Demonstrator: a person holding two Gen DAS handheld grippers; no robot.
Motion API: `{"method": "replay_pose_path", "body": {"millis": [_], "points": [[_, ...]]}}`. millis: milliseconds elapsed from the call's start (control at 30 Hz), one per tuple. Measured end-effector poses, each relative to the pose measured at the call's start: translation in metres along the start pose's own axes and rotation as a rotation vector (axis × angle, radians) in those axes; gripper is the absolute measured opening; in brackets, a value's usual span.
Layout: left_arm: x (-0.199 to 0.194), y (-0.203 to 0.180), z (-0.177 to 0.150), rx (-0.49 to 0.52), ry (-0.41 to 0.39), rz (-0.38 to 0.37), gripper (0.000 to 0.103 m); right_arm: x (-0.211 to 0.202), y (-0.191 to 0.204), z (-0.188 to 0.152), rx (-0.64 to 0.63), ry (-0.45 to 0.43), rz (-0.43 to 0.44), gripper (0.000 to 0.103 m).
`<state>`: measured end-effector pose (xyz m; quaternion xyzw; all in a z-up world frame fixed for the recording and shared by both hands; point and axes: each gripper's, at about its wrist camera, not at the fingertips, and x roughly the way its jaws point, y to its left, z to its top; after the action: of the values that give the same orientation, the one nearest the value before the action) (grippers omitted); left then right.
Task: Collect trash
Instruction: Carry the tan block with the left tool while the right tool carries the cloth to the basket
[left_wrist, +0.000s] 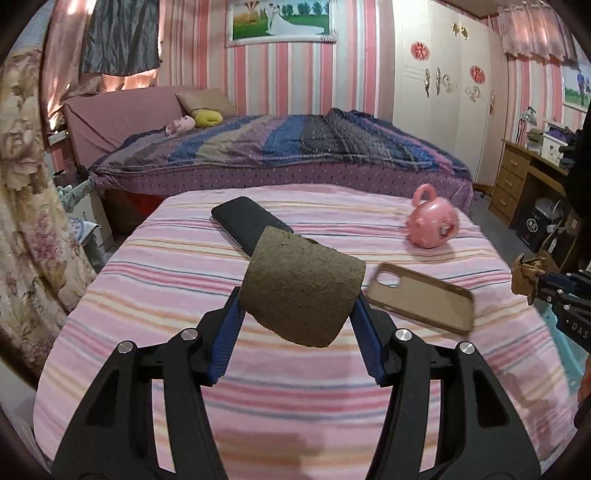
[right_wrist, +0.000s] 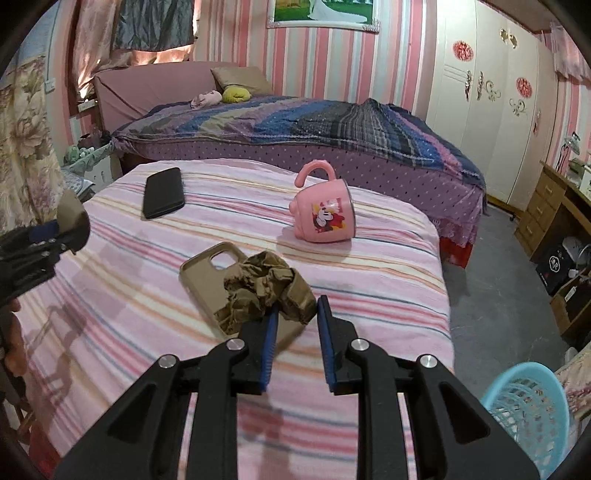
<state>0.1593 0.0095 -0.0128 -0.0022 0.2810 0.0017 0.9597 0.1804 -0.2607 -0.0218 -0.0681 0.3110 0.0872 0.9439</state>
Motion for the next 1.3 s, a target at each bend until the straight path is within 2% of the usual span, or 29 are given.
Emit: {"method": "replay_pose_path", "body": {"millis": [233, 600, 767, 1033, 1300], "points": [[-0.049, -0.031, -0.012, 0.044, -0.055, -0.003, 0.056, -0.048, -0.017, -0.021, 0.007, -0.056, -0.028, 0.022], [-0.080, -0.102, -0.026, 0.096, -0.081, -0.066, 0.056, -0.105, -0.060, -0.053, 0.103, -0.107, -0.089, 0.022], [-0.086, -0.143, -0.025, 0.131, -0.093, -0.102, 0.056, -0.113, -0.086, -0.065, 0.147, -0.124, -0.129, 0.022], [-0.081, -0.198, -0.030, 0.183, -0.099, -0.175, 0.056, -0.130, -0.127, -0.082, 0.213, -0.118, -0.238, 0.022], [-0.058, -0.258, -0.039, 0.233, -0.041, -0.272, 0.056, -0.146, -0.180, -0.112, 0.305, -0.081, -0.333, 0.022]]}}
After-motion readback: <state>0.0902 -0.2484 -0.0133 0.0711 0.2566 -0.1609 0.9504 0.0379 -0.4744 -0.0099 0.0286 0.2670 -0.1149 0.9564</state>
